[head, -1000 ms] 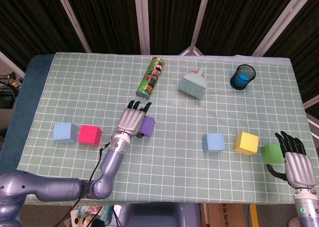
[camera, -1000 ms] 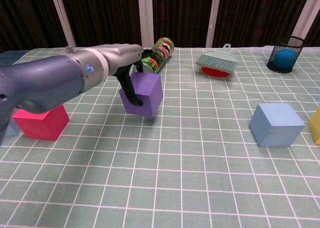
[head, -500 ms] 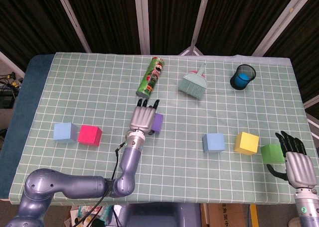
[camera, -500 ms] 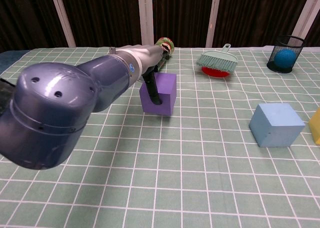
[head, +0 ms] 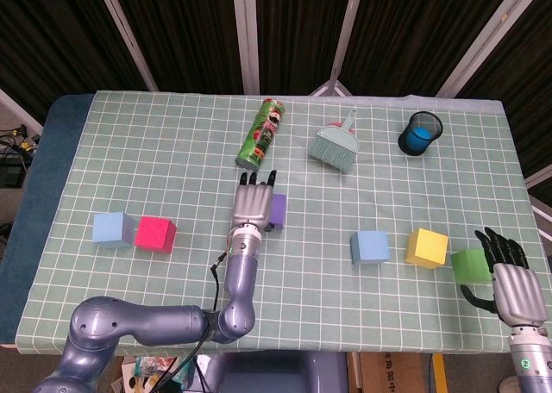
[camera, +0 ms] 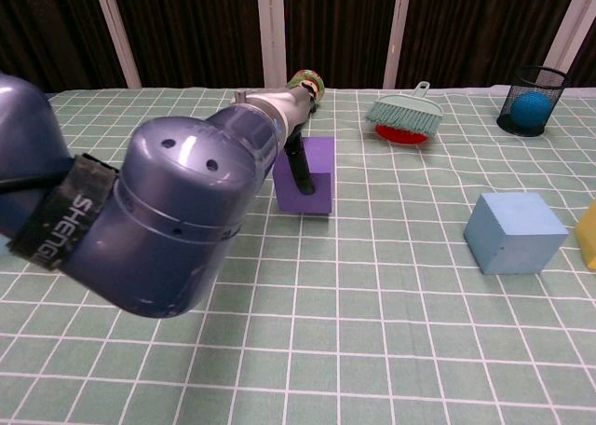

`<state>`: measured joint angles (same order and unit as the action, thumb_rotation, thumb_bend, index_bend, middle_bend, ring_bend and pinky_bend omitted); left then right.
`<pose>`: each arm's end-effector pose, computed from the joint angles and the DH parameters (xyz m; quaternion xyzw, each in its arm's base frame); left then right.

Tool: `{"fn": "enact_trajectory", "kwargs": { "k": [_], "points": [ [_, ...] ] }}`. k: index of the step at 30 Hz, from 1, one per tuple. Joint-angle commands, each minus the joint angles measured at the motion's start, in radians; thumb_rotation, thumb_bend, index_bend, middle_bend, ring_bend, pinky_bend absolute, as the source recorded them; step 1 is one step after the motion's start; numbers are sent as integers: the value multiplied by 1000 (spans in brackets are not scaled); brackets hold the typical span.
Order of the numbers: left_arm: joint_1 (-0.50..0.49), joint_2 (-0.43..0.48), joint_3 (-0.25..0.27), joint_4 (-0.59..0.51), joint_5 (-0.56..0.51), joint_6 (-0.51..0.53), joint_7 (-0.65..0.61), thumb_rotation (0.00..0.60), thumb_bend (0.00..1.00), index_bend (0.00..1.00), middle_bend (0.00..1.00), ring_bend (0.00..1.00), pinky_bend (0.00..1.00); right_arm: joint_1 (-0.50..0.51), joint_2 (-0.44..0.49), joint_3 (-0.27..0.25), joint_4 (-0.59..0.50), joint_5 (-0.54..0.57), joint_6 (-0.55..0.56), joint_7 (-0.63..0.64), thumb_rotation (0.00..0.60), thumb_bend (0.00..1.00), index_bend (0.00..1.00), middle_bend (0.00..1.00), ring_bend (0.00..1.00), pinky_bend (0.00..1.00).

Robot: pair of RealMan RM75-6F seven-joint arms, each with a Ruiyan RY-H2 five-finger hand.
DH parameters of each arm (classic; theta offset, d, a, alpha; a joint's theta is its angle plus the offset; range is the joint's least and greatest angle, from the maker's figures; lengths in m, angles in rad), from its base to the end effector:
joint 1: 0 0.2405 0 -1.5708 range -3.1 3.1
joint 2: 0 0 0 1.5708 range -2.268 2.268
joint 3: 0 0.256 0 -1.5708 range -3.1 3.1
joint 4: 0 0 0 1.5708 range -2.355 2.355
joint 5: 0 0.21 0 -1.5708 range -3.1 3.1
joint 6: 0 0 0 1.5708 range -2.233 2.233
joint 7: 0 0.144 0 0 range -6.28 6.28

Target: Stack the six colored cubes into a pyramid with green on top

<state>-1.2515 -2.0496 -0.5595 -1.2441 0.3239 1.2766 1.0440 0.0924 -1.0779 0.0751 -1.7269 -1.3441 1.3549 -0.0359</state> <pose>0.0267 0.3698 -0.0988 -0.6738 -0.4329 -0.2948 0.5212 -0.3141 -0.1847 0.1544 0.5640 -0.4636 0.3475 0.5884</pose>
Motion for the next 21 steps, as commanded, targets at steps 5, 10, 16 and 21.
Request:
{"fn": "enact_trajectory", "kwargs": {
  "k": [5, 10, 16, 21],
  "points": [
    [-24, -30, -32, 33, -41, 0, 24, 600, 276, 71, 471, 95, 67, 1, 2, 0, 0, 0, -2, 5, 600, 272, 0, 0, 0, 0],
    [-31, -37, -37, 53, -45, -5, 32, 600, 276, 71, 471, 95, 67, 1, 3, 0, 0, -1, -3, 9, 600, 272, 0, 0, 0, 0],
    [-39, -45, -48, 76, -49, -6, 36, 600, 295, 69, 471, 94, 67, 2, 5, -1, -1, -1, -6, 13, 600, 272, 0, 0, 0, 0],
    [-45, -51, -58, 91, -53, -6, 39, 600, 299, 68, 471, 95, 67, 3, 6, -1, -1, -1, -8, 17, 600, 272, 0, 0, 0, 0]
  ]
}}
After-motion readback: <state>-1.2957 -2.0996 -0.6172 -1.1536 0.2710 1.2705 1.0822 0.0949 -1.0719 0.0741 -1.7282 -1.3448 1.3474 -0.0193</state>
